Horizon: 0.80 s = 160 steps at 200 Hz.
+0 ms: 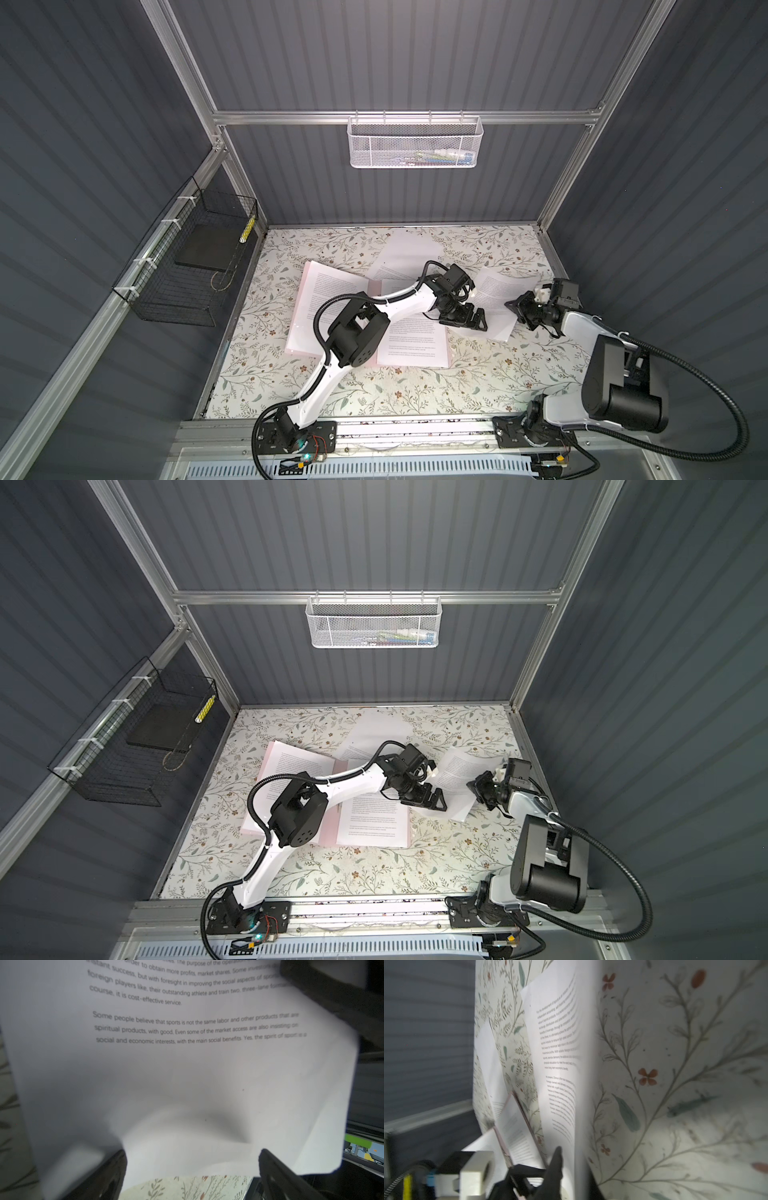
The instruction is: Put the files into the folder
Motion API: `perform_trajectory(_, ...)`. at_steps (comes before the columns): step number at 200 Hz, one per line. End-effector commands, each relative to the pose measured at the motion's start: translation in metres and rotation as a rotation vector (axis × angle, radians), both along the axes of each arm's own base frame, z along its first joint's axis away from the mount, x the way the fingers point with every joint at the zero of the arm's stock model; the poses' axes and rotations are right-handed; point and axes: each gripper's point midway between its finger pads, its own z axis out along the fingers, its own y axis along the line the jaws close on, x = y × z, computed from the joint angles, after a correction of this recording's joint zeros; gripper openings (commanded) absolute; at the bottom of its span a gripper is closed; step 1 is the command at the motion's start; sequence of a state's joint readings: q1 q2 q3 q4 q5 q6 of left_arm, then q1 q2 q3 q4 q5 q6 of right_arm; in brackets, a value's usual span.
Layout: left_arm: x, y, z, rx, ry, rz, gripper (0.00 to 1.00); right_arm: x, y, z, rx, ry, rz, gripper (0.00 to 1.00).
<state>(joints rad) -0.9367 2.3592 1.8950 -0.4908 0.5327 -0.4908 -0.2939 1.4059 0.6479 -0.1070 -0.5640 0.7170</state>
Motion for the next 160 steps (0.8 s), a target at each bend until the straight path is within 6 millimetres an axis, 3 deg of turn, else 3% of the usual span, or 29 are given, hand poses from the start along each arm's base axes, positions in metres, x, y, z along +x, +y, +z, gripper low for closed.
perform_trajectory(1,-0.012,0.015,-0.026,0.08,0.094,0.0,1.0,-0.008,-0.001,0.0,-0.042,0.005,0.017,0.0)
perform_trajectory(26,-0.009,-0.003,0.032,-0.07,0.059,-0.044,1.0,-0.012,0.001,0.017,-0.081,-0.033,0.046,0.0)
perform_trajectory(48,-0.005,-0.012,0.101,-0.23,-0.033,-0.062,1.0,-0.011,0.006,0.055,-0.143,-0.109,0.072,0.0)
perform_trajectory(76,0.005,0.005,0.184,-0.403,-0.166,-0.009,1.0,-0.018,0.018,0.111,-0.257,-0.186,0.114,0.0)
perform_trajectory(98,0.014,0.049,0.235,-0.479,-0.326,0.078,1.0,-0.021,0.035,0.145,-0.34,-0.223,0.166,0.0)
perform_trajectory(123,0.02,0.119,0.254,-0.383,-0.565,0.186,1.0,-0.013,0.081,0.18,-0.38,-0.266,0.292,0.0)
perform_trajectory(127,0.022,0.133,0.243,-0.329,-0.597,0.213,1.0,-0.01,0.092,0.181,-0.383,-0.254,0.326,0.0)
perform_trajectory(160,0.026,0.226,0.229,-0.088,-0.854,0.383,1.0,-0.008,0.202,0.225,-0.399,-0.343,0.601,0.0)
